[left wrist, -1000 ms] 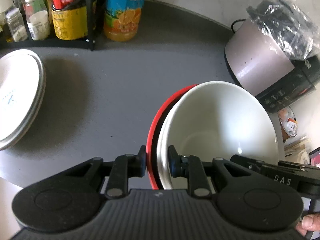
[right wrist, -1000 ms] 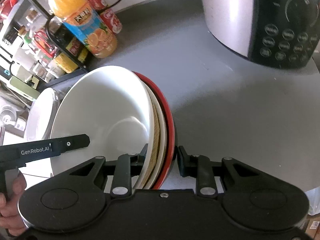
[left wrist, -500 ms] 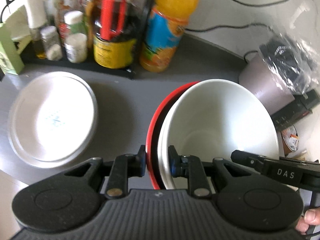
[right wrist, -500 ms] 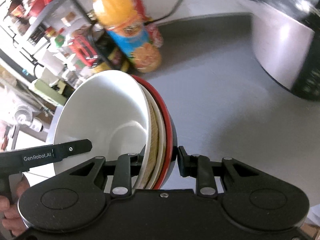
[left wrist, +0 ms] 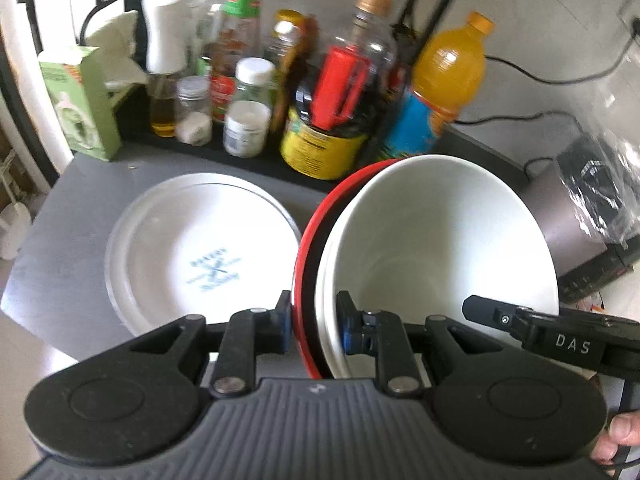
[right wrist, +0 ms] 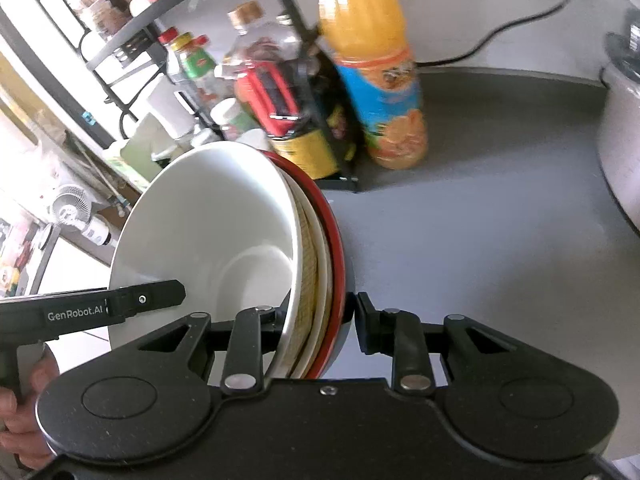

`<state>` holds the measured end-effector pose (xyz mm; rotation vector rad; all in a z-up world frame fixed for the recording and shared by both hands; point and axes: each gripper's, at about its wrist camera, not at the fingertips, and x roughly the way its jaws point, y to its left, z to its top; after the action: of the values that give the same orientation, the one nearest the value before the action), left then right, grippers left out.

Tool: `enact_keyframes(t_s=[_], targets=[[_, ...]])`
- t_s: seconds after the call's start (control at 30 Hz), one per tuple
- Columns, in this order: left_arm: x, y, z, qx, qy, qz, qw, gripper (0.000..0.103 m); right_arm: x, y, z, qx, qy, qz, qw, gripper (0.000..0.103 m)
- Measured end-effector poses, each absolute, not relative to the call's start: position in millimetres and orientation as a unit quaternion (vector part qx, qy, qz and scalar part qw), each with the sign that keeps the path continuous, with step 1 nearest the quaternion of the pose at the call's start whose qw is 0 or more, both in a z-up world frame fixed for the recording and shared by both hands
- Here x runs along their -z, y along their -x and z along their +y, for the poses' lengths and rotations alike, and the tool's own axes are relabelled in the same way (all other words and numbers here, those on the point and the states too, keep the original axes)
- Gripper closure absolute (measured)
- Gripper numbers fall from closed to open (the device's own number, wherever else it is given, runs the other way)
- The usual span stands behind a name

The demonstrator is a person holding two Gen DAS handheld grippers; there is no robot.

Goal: Organize plates and bowls
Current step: 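Lift the bowl stack and lower it onto the stacked plates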

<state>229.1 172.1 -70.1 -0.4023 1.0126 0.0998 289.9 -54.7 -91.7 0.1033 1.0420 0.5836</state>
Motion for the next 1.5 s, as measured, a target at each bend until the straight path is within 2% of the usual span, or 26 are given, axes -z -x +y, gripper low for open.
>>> enact_keyframes(t_s=[0.7, 1.5], targets=[[81, -211, 284, -0.072, 0.208, 0.476, 0.852, 0.082, 98, -281, 58, -0.291, -0.032, 0.495, 0.818, 0.076], [127, -262, 320, -0.064, 0.206, 0.513, 0.831, 0.082, 140, -317, 92, -0.250, -0.041, 0.546, 0.799, 0.076]])
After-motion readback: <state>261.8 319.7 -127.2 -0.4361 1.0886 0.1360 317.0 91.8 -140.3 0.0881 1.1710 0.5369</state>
